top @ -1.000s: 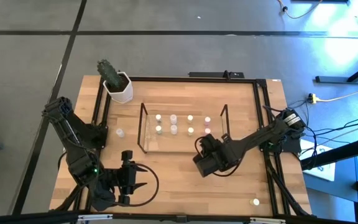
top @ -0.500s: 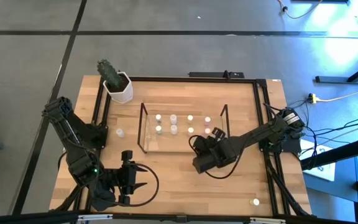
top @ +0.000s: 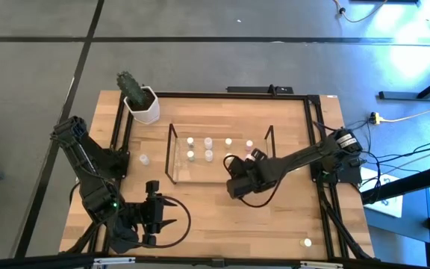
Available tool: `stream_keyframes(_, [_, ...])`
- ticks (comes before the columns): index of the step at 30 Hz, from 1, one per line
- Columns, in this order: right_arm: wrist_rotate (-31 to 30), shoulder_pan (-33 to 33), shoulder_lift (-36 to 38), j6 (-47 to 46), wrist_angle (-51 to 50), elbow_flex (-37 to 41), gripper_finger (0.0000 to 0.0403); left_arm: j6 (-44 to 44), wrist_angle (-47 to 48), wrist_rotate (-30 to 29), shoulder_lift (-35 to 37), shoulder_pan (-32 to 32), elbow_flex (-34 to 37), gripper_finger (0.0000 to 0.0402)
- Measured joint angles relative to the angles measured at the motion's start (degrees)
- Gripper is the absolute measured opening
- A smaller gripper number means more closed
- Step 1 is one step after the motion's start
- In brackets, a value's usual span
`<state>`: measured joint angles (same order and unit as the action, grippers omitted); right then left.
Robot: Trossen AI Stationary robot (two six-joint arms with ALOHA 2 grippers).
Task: Pick and place medicine bottles onto shelf by color
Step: Put the pink pill bottle aligned with the other pink pill bottles on the shelf
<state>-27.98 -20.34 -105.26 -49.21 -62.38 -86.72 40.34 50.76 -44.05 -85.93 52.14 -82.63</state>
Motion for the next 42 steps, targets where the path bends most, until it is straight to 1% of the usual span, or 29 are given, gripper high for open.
stream_keyframes(6, [0.89, 0.04, -0.67, -5.38, -2.17, 0.02, 0.0123, 0.02, 0.02, -0.02, 0.0, -0.03, 0.0, 0.0191])
stream_keyframes(10, [-0.29, 0.04, -0.67, -5.81, -2.77, 0.02, 0.0123, 0.0, 0.02, -0.01, 0.0, -0.3, 0.0, 0.0191])
stream_keyframes(17, [-0.1, 0.02, -0.67, 2.15, -3.78, 0.02, 0.0123, 0.01, 0.02, 0.01, 0.0, -1.11, 0.0, 0.0191])
stream_keyframes(22, [2.43, -0.51, -0.46, 8.97, -4.01, 0.02, 0.0123, 0.02, 0.02, 0.02, 0.0, -1.29, -0.02, 0.0191])
stream_keyframes(29, [2.67, -3.61, 4.27, 9.88, -4.51, 0.02, 0.0123, 0.21, 0.02, 0.02, 0.0, -1.22, 0.0, 0.0191])
stream_keyframes(33, [2.52, -6.01, 6.55, 5.95, -1.59, 0.02, 0.0123, 0.22, 0.02, 0.02, 0.0, -1.25, 0.0, 0.0191])
stream_keyframes(37, [2.28, -7.97, 7.58, -6.44, -3.51, -2.19, 0.0123, 0.22, 0.02, 0.02, 0.0, -1.25, 0.0, 0.0191])
stream_keyframes(42, [-0.93, -11.08, 7.57, -20.35, -5.45, -5.07, 0.0123, 0.15, 0.02, 0.02, 0.0, -1.41, 0.0, 0.0191])
